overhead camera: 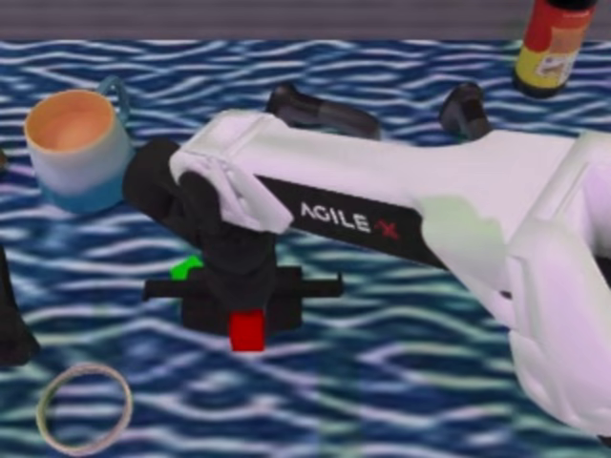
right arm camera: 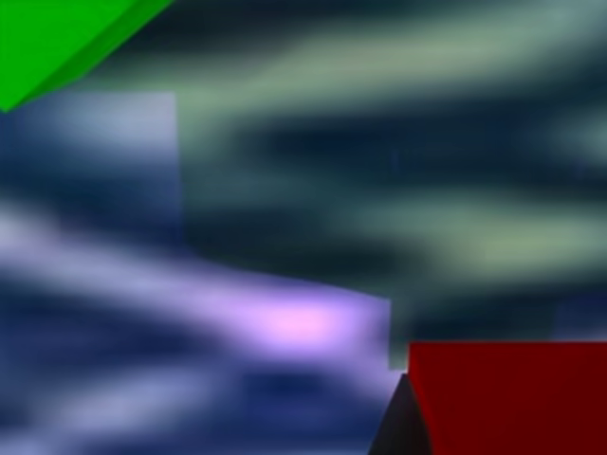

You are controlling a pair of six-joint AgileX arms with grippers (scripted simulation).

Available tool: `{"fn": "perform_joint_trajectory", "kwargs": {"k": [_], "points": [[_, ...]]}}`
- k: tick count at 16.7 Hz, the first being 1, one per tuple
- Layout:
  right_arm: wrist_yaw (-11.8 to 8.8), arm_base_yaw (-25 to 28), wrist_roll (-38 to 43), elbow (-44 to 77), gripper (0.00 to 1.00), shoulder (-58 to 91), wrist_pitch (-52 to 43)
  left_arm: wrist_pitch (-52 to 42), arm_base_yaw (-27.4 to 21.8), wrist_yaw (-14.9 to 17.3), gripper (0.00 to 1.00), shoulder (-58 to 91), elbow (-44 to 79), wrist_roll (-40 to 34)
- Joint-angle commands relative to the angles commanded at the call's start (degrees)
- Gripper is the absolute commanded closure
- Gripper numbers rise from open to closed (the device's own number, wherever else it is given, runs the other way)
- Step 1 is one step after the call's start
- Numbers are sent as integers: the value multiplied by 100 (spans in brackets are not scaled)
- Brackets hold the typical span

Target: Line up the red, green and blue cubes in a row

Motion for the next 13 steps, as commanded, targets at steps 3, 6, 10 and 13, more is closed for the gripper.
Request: {"fn": "perform_joint_trajectory", "kwargs": {"k": [3,6,10,13], "points": [[0,0,0,-2,100,1,2,0,0,0,0,0,0,0],[0,0,0,-2,77,1,2,0,0,0,0,0,0,0],[0,0,0,-2,47,1,2,0,0,0,0,0,0,0],[0,0,0,-2,25,1,2,0,0,0,0,0,0,0]]}}
